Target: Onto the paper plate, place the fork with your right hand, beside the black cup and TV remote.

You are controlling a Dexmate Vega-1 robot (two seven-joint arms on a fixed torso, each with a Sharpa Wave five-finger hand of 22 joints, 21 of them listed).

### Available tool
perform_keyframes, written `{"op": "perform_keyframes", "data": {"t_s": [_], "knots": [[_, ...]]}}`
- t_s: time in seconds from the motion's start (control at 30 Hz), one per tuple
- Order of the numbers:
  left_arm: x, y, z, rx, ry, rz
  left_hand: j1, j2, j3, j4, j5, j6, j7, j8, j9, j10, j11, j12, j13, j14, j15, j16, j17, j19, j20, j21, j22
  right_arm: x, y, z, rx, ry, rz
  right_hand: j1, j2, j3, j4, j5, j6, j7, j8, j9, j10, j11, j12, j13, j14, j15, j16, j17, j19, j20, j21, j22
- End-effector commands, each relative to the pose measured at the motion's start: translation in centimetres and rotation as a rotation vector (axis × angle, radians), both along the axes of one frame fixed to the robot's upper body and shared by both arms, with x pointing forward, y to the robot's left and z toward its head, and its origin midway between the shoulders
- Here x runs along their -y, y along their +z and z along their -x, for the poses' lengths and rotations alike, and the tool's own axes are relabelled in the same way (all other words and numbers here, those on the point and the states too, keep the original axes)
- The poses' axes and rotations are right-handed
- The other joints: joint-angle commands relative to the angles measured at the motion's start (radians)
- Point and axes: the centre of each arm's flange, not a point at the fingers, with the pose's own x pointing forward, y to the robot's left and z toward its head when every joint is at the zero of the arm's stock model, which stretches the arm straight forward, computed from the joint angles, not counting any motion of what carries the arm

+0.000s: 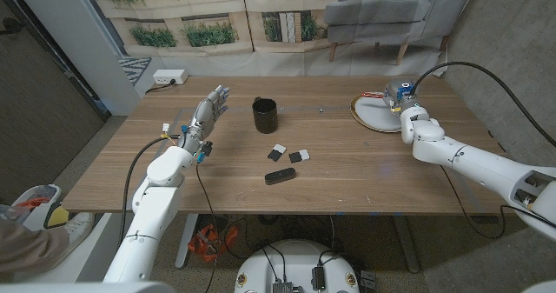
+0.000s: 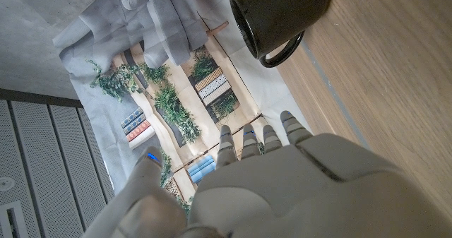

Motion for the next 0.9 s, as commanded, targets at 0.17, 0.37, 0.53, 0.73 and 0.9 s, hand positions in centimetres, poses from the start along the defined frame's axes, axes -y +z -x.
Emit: {"op": "perform_keyframes", "data": {"t_s": [0.17,0.37,0.53,0.73,0.9], "knots": [[0.3,0.2,0.2,-0.001,-0.016,-0.01,-0.004,0.0,-0.007,-0.001,-0.001,0.013,0.001,0.004,0.004,0.004,0.003,0.006,0.004,-0.003,0.002,0.006,0.002,-0.007,0.0,-0.004,0.002,0.4,-0.8,-1.9,-0.033,-0.021,-0.024,0.001,0.013,0.001,0.006,0.004,0.019,-0.028,0.03,0.076,-0.006,0.0,0.002,0.006,0.001,-0.133,-0.001,0.004,-0.003,0.0,0.005,0.004],[0.2,0.0,0.3,-0.003,-0.015,-0.011,-0.005,0.0,-0.008,0.0,-0.001,0.015,0.002,0.005,0.004,0.004,0.004,0.006,0.004,-0.003,0.002,0.006,0.002,-0.007,0.001,-0.004,0.002,0.3,-1.0,-2.1,-0.041,-0.026,-0.024,0.002,0.014,0.0,0.006,0.005,0.017,-0.028,0.031,0.079,-0.008,0.0,0.002,0.009,0.0,-0.134,-0.002,0.006,-0.005,-0.001,0.006,0.003],[0.2,-0.1,0.3,-0.006,-0.021,-0.013,-0.006,0.0,-0.008,0.001,-0.001,0.022,0.004,0.007,0.005,0.004,0.001,0.006,0.004,-0.003,0.001,0.006,0.002,-0.007,-0.001,-0.004,0.002,0.4,-1.2,-2.3,-0.051,-0.03,-0.03,0.002,0.015,0.0,0.006,0.005,0.017,-0.03,0.032,0.081,-0.007,-0.002,0.004,0.01,0.0,-0.135,-0.003,0.007,-0.005,-0.001,0.007,0.003],[0.2,-0.2,0.4,-0.009,-0.017,-0.011,-0.006,0.001,-0.009,0.002,0.0,0.025,0.007,0.007,0.005,0.005,0.003,0.006,0.004,-0.003,0.001,0.006,0.002,-0.007,-0.001,-0.004,0.002,0.4,-1.2,-2.8,-0.061,-0.03,-0.043,0.0,0.016,-0.001,0.007,0.005,0.015,-0.032,0.032,0.082,-0.008,-0.004,0.004,0.011,0.001,-0.134,-0.003,0.009,-0.006,-0.002,0.008,0.003],[0.1,-0.2,0.5,-0.01,-0.013,-0.008,-0.006,0.001,-0.009,0.002,0.0,0.026,0.007,0.007,0.005,0.006,0.002,0.006,0.004,-0.004,0.002,0.005,0.002,-0.008,-0.001,-0.004,0.002,0.2,-1.4,-3.2,-0.071,-0.03,-0.041,0.001,0.017,-0.001,0.007,0.005,0.016,-0.032,0.032,0.082,-0.008,-0.001,0.004,0.012,0.0,-0.136,-0.005,0.009,-0.007,-0.002,0.009,0.003]]}}
